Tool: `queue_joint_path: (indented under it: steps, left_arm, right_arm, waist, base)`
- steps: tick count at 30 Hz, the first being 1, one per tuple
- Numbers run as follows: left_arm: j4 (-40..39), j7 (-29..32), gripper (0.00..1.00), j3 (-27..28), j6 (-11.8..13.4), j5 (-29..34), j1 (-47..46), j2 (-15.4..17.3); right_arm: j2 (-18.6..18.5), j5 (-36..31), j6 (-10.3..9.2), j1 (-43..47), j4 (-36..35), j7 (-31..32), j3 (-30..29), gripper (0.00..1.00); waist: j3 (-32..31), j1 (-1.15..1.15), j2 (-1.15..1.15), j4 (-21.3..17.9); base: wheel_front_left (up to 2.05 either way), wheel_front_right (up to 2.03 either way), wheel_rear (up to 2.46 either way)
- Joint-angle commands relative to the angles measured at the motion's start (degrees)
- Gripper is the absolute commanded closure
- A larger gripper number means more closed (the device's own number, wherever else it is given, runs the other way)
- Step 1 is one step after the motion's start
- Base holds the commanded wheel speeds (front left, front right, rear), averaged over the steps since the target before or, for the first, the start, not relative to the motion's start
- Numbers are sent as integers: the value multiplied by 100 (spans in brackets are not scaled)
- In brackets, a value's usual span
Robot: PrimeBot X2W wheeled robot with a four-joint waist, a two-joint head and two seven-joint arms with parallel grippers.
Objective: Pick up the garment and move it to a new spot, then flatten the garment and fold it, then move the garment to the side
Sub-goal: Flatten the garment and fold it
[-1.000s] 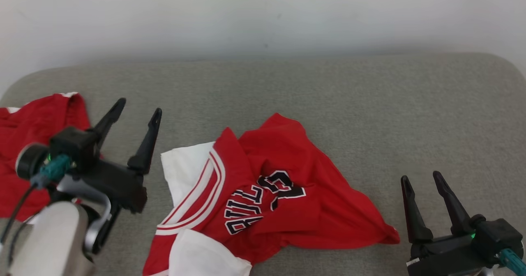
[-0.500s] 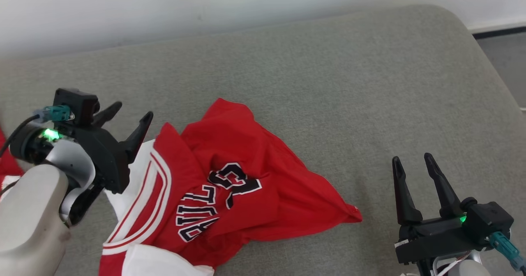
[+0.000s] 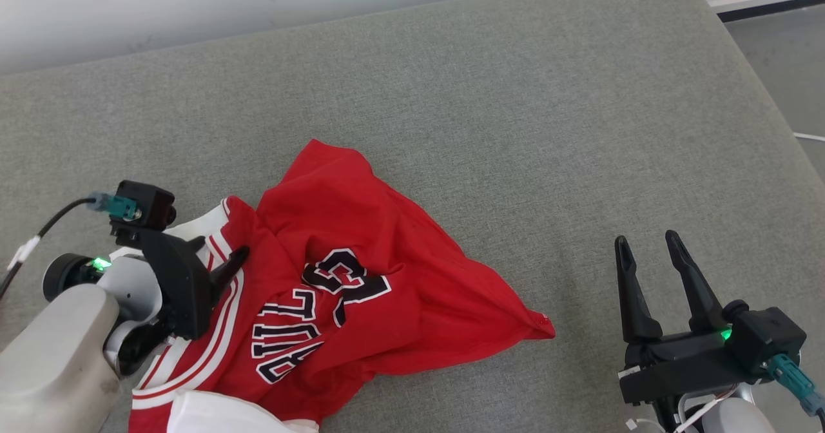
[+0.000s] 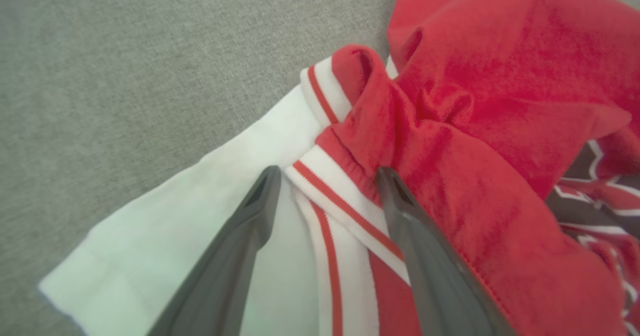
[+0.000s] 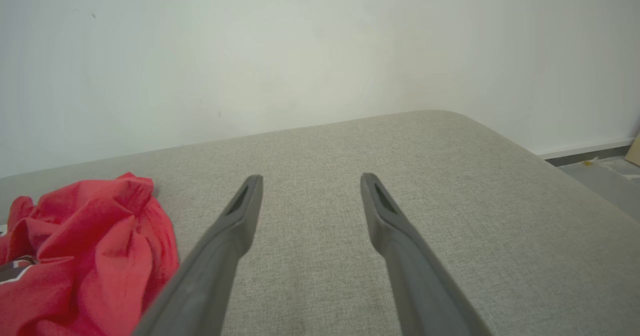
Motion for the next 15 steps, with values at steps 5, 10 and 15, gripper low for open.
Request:
queue_joint_path:
  steps: [5, 10, 15]
  left_arm:
    - [164, 156, 100, -423, 11, -145, -160, 58]
    - [85, -672, 100, -453, 13, 22, -677, 189]
    - [361, -1630, 100, -360, 19, 436, -1198, 353]
  right_arm:
    - [-36, -39, -15, -126, 17, -28, 42, 0]
    - [-71, -48, -15, -130, -26, -28, 14, 0]
    - [-55, -67, -15, -92, -39, -28, -29, 0]
  waist:
    - [9, -1, -1, 68]
    - [4, -1, -1, 126]
    - [-2, -1, -1, 128]
  base:
    - [0, 0, 0]
    - [0, 0, 0]
    - [0, 0, 0]
